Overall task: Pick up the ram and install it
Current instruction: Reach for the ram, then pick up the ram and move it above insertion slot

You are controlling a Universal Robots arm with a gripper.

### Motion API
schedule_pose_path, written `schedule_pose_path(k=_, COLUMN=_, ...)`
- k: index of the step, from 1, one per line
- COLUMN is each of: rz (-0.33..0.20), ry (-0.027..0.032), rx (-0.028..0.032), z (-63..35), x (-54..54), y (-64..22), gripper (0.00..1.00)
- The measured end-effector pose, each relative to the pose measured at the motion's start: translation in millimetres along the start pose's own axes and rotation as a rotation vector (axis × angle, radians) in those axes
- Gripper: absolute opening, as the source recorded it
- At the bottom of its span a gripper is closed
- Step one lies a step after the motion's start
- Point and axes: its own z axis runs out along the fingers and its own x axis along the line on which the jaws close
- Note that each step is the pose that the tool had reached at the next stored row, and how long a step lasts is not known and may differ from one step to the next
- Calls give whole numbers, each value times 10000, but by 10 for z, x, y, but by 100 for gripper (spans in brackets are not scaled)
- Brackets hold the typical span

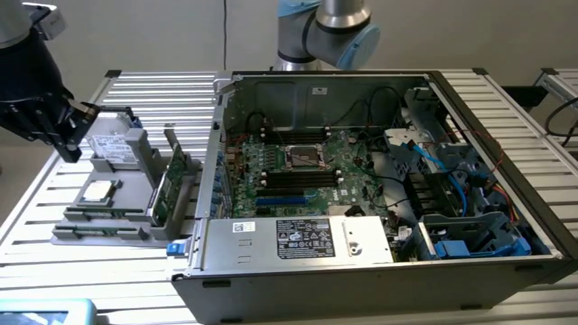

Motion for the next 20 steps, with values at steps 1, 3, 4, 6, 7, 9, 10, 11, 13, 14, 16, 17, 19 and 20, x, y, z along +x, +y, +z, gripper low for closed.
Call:
schedule_pose_path(k=1, rz=-3, ry=-49, rx=-2, z=8, x=20, y=-2, gripper=11)
schedule_pose_path(k=3, rz=-6, ry=-121, rx=-2, z=27, x=42, y=-6, gripper=11)
schedule_pose_path(k=4, rz=-7, ry=-144, rx=-2, z=38, x=48, y=-7, gripper=11)
schedule_pose_path(k=6, rz=-9, ry=-195, rx=3, z=59, x=65, y=-10, gripper=11)
schedule_pose_path(k=7, rz=-9, ry=-207, rx=3, z=65, x=71, y=-11, gripper=11)
schedule_pose_path(k=9, rz=-10, ry=-213, rx=0, z=72, x=78, y=-11, gripper=11)
schedule_pose_path(k=10, rz=-10, ry=-212, rx=0, z=72, x=78, y=-11, gripper=11)
schedule_pose_path(k=11, rz=-10, ry=-211, rx=1, z=72, x=78, y=-11, gripper=11)
schedule_pose_path(k=13, rz=-9, ry=-211, rx=1, z=72, x=79, y=-11, gripper=11)
schedule_pose_path(k=14, rz=-9, ry=-211, rx=1, z=72, x=79, y=-11, gripper=11)
schedule_pose_path(k=16, rz=-10, ry=-211, rx=1, z=72, x=79, y=-11, gripper=11)
schedule_pose_path(k=17, rz=-10, ry=-211, rx=1, z=72, x=79, y=-11, gripper=11)
schedule_pose_path(k=19, rz=-9, ry=-211, rx=2, z=72, x=79, y=-11, gripper=11)
schedule_pose_path(k=20, rz=-10, ry=-211, rx=2, z=72, x=79, y=-12, gripper=11)
